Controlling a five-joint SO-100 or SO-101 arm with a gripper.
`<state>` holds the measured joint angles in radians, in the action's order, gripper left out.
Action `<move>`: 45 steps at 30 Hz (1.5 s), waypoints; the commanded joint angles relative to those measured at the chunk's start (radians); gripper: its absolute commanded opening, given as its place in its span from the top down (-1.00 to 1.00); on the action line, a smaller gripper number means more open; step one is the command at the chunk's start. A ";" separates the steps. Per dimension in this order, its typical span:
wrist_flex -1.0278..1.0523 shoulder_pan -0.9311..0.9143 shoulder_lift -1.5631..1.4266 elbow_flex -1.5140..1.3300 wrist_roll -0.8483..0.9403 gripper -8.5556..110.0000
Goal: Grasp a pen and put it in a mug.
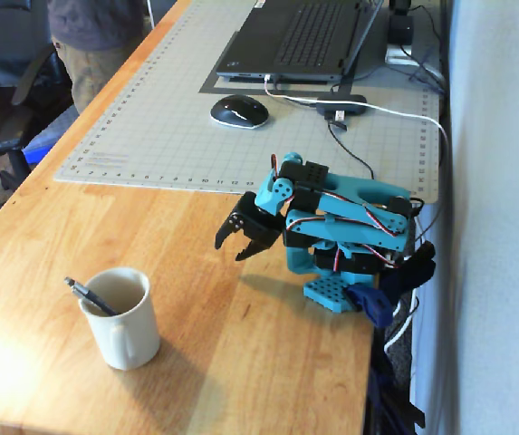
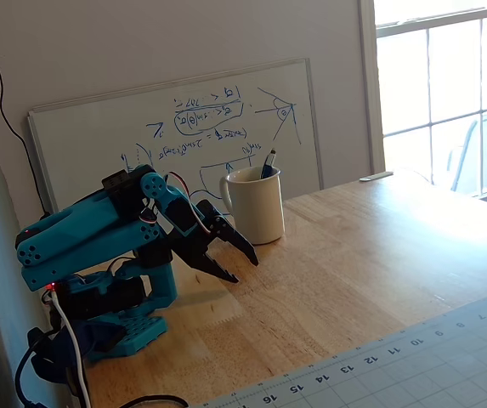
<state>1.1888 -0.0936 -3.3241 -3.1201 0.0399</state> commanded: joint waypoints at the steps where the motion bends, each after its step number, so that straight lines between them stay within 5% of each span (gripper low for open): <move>1: -0.011 -0.011 -0.028 0.008 -0.009 0.61; 15: -0.005 -0.009 -0.028 0.006 -0.005 0.78; 45: -0.009 0.002 -0.023 0.006 -0.005 0.78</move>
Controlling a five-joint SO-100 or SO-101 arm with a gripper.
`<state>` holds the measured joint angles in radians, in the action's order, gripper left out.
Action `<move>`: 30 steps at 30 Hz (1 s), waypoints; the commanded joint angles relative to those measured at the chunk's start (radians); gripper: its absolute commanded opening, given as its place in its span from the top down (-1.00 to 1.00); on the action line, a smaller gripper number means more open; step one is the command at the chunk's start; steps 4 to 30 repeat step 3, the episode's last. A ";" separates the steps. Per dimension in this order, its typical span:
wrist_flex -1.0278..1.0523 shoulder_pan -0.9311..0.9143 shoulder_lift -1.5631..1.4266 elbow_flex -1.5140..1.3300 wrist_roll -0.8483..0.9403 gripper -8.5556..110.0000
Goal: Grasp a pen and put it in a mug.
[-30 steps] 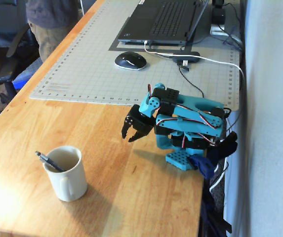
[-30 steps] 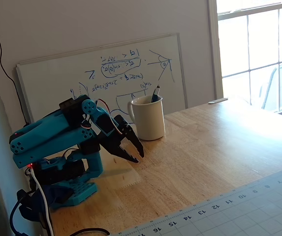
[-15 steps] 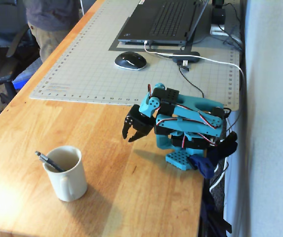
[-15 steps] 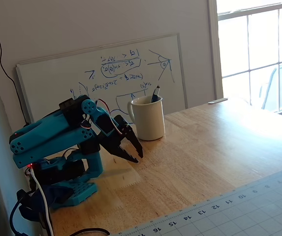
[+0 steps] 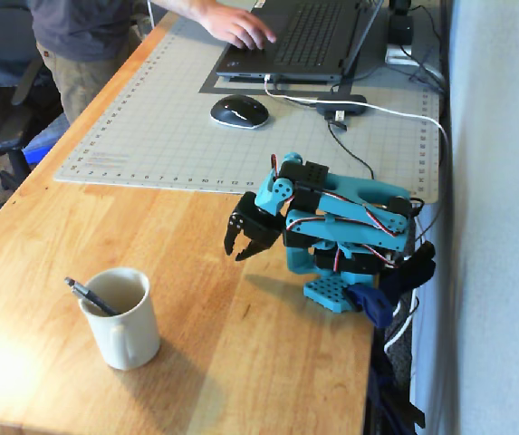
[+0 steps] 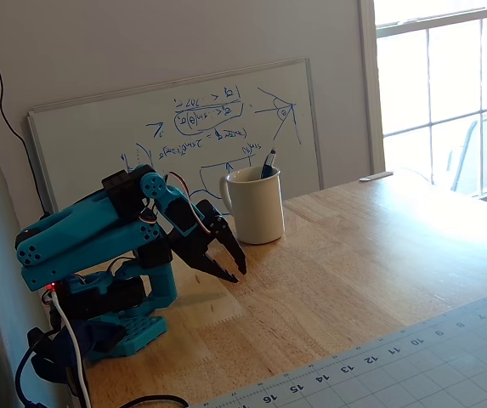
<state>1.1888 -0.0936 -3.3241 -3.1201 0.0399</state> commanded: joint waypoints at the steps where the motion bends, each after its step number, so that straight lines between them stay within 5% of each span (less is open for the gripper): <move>1: -0.009 0.002 -0.023 0.006 -0.005 0.78; 30: -0.009 0.002 -0.023 0.006 -0.005 0.78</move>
